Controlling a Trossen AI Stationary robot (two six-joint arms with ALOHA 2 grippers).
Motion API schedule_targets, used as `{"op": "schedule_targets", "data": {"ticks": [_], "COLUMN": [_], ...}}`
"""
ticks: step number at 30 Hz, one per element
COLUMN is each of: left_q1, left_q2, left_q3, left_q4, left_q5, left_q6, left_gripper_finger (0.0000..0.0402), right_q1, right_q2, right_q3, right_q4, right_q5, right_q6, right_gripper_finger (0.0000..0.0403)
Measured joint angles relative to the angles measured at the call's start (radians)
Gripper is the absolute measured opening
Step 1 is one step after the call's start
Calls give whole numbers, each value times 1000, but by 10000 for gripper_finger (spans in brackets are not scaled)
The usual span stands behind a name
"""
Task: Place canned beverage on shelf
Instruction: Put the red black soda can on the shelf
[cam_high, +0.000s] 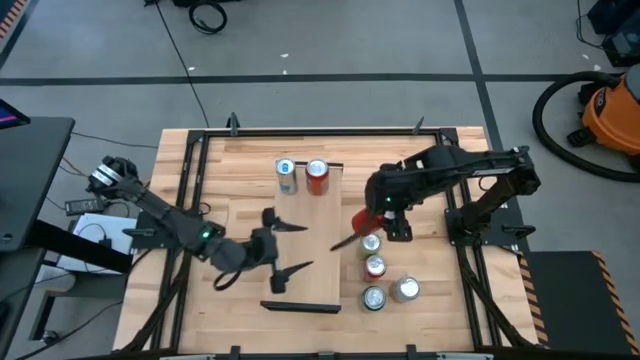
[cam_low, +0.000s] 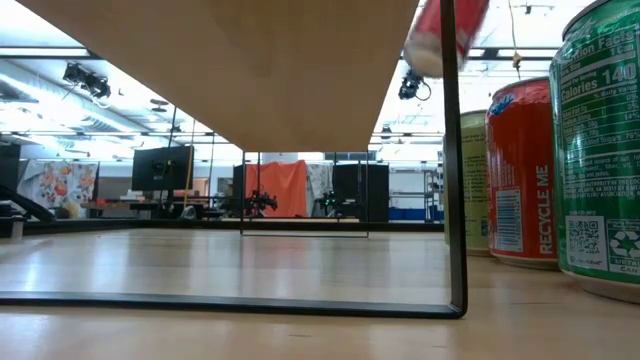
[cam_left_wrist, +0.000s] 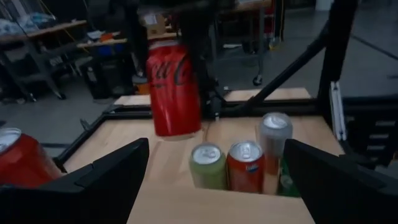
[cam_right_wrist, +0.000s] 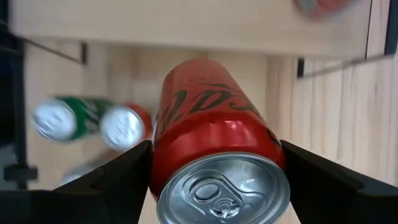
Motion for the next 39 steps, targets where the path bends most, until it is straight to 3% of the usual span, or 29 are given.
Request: {"op": "schedule_targets", "data": {"ticks": [7, 19, 29, 39], "left_q1": [102, 200, 253, 257], "left_q2": [24, 78, 100, 100], "left_q3": [0, 0, 0, 0], "left_q4": [9, 94, 114, 107], "left_q5": [84, 269, 287, 288], "left_q6": [-27, -2, 16, -21], "left_gripper_finger": [384, 384, 384, 305], "right_q1": [69, 89, 85, 52], "right_q2": [0, 37, 63, 58], "right_q3": [3, 3, 3, 3], "right_q4": [144, 284, 399, 411], "right_q5": [104, 104, 162, 117], "right_q6": [68, 76, 67, 126], "right_gripper_finger": [325, 325, 325, 326]}}
